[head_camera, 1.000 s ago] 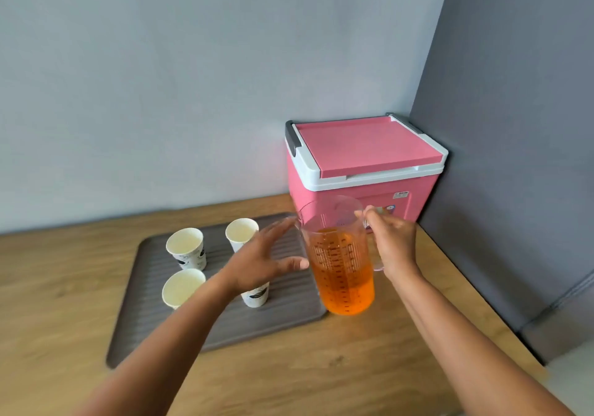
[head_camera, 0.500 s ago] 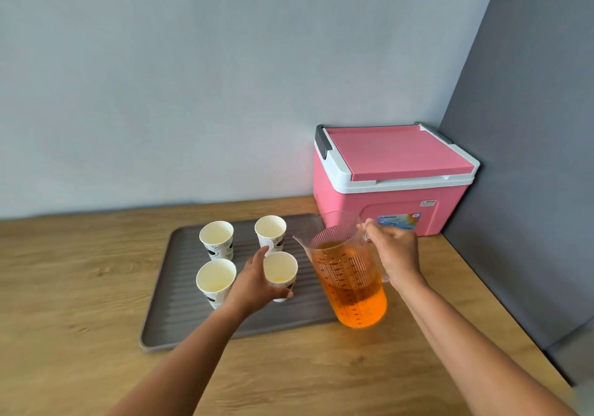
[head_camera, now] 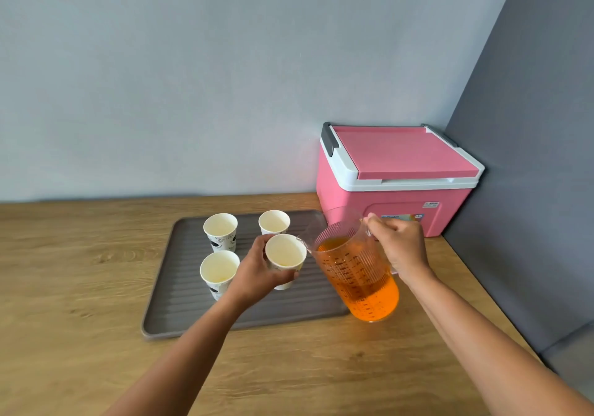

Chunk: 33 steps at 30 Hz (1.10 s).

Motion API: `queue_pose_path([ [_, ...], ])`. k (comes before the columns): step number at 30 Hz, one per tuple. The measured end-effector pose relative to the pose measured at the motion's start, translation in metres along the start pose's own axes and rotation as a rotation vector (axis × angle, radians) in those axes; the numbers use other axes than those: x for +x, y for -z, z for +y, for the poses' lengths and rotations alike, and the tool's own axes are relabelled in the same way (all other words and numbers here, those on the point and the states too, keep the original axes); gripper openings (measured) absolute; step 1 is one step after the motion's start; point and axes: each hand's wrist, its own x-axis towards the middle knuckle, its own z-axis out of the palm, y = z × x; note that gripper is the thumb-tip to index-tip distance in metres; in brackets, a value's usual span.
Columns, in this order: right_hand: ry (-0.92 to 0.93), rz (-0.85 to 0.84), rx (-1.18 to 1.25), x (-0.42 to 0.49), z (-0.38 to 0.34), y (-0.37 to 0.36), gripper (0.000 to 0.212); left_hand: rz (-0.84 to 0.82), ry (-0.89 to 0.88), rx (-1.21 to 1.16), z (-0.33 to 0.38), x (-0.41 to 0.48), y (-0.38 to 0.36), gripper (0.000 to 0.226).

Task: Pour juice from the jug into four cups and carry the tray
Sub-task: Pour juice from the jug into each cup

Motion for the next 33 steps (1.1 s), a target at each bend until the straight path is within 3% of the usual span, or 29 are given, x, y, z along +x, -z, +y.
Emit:
queue_pose_path([
  [13, 0.085, -0.082, -0.129, -0.006, -0.008, -0.005, 0.051, 0.036, -0.04, 0.022, 0.003, -0.017, 0.01, 0.074],
  [33, 0.129, -0.143, -0.375, -0.006, -0.018, -0.015, 0.031, 0.044, -0.027, 0.061, -0.014, -0.023, 0.01, 0.079],
])
